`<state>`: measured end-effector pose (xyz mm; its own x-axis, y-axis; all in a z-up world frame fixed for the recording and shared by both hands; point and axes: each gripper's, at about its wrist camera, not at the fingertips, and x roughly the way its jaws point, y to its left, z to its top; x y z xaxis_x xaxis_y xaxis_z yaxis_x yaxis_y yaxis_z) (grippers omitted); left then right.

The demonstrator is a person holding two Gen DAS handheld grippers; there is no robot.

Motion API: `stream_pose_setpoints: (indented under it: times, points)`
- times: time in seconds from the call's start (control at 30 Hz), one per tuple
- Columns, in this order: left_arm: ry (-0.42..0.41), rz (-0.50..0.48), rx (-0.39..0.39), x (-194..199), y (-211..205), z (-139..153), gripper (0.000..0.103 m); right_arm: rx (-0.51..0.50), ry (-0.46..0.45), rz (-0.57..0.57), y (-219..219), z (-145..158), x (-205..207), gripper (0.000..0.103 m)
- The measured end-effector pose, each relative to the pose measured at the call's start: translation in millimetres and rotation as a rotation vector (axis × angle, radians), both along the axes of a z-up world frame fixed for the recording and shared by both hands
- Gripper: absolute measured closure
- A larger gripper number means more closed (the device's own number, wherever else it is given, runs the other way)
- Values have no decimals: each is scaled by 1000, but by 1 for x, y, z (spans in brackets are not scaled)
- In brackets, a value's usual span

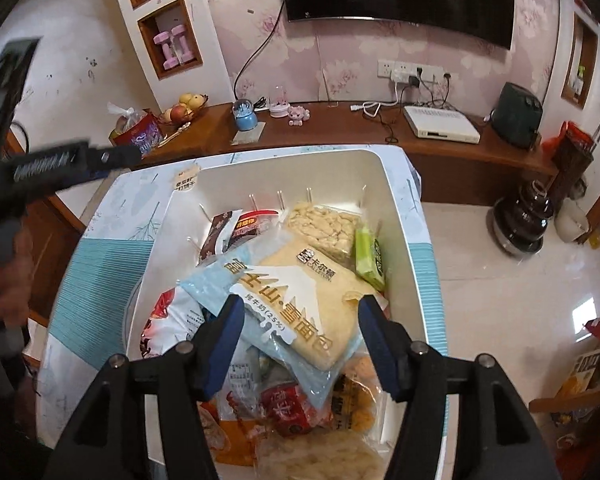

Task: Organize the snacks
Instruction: 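Open both grippers to drop the wrapper and green pack into the tray, then move the left tool to the tan cracker bag and grasp it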

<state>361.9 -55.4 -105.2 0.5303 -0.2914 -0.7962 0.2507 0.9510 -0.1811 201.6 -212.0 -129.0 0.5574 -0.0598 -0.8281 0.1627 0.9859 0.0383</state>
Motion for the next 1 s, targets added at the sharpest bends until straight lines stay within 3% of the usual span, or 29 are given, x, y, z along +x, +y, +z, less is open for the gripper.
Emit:
stream_pose_setpoints:
  times: [0.13, 0.23, 0.4, 0.63, 1.0]
  points:
    - [42, 40, 27, 26, 8, -9, 35, -1, -7, 15, 9, -3, 12, 39]
    - [87, 57, 32, 49, 13, -20, 35, 9, -18, 25, 12, -4, 25, 37]
    - [161, 95, 58, 86, 19, -38, 35, 0, -43, 8, 18, -5, 51, 25]
    - [251, 119, 110, 132, 22, -76, 35, 31, -53, -60, 20, -16, 90, 23]
    - [330, 105, 134, 167, 17, -144, 35, -95, -22, -94, 28, -38, 120, 23]
